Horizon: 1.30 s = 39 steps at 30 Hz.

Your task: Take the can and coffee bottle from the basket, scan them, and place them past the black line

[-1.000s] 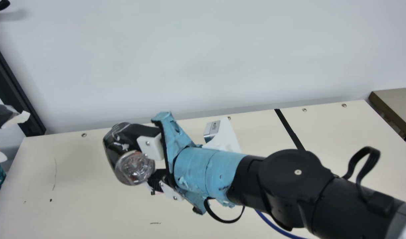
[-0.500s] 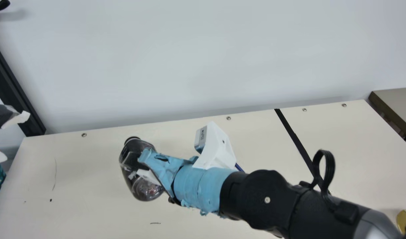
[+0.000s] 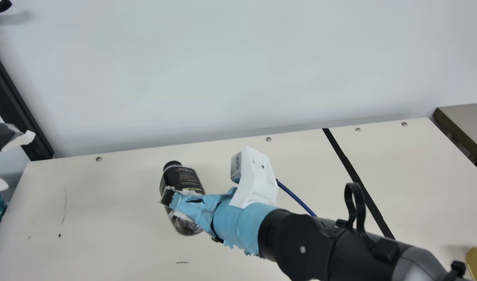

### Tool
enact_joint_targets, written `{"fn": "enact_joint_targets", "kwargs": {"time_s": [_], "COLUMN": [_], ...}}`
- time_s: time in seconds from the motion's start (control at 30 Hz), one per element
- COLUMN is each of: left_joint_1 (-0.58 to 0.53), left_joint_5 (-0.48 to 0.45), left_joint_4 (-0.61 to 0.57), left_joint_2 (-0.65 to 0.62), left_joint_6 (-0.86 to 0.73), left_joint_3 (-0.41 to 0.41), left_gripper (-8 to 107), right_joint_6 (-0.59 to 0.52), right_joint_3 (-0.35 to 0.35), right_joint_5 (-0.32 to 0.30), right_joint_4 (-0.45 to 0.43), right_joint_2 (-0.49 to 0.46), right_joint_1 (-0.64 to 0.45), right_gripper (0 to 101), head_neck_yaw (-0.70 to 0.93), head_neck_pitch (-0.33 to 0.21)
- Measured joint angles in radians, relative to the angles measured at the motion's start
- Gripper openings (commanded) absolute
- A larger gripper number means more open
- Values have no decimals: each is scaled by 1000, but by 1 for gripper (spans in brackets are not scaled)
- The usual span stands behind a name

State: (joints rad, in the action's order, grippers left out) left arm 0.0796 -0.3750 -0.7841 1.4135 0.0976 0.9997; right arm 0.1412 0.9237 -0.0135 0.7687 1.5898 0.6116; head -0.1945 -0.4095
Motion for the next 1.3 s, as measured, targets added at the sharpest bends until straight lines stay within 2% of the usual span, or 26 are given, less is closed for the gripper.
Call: {"fn": "enact_joint_targets", "kwargs": {"time_s": [0.2, 0.57, 1.07, 1.3], "left_joint_1": [0, 0, 0, 0], "left_joint_5": [0, 0, 0, 0], "left_joint_4": [0, 0, 0, 0], "left_joint_2": [0, 0, 0, 0], "left_joint_6": [0, 0, 0, 0], "left_joint_3": [0, 0, 0, 0], "left_gripper": [90, 90, 90, 90], "right_joint_6": [-43, -178, -423, -542], "right_joint_3": [23, 80, 104, 85], "right_joint_5": [36, 86, 142, 198], "right_joint_4": [0, 71, 256, 380], "right_joint_2": [35, 129, 192, 192], "right_joint_1": [17, 16, -23, -65], "right_gripper": [0, 0, 0, 0], "head_neck_yaw": [0, 0, 0, 0], "head_neck_pitch": [0, 0, 0, 0]}}
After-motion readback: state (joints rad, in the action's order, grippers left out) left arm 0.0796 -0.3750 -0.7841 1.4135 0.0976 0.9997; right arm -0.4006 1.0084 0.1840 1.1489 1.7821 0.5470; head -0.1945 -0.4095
